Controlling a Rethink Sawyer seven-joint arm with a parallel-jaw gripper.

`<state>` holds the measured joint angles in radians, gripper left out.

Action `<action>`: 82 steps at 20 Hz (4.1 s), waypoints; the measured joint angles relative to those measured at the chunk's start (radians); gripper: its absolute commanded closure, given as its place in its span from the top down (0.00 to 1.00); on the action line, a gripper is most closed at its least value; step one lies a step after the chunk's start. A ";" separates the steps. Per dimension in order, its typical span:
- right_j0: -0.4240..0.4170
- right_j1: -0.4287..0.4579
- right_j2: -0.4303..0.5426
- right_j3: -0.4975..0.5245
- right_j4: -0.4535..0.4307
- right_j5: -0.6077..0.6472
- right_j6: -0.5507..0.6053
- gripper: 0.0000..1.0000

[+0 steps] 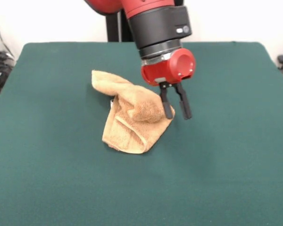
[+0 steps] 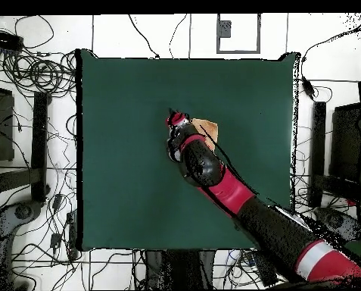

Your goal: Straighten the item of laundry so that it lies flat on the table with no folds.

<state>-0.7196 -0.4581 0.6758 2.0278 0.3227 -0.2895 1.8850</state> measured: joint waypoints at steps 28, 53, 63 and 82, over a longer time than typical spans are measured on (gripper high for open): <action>-0.079 -0.208 -0.106 -0.078 -0.236 0.683 0.030 1.00; -0.510 0.220 0.092 -0.106 -0.912 0.277 0.007 1.00; -0.397 0.256 0.083 -0.103 -0.867 0.140 0.007 1.00; -0.356 0.092 0.086 -0.102 -0.423 0.471 0.008 1.00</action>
<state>-1.0758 -0.3657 0.7621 1.9257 -0.1007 0.1817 1.8927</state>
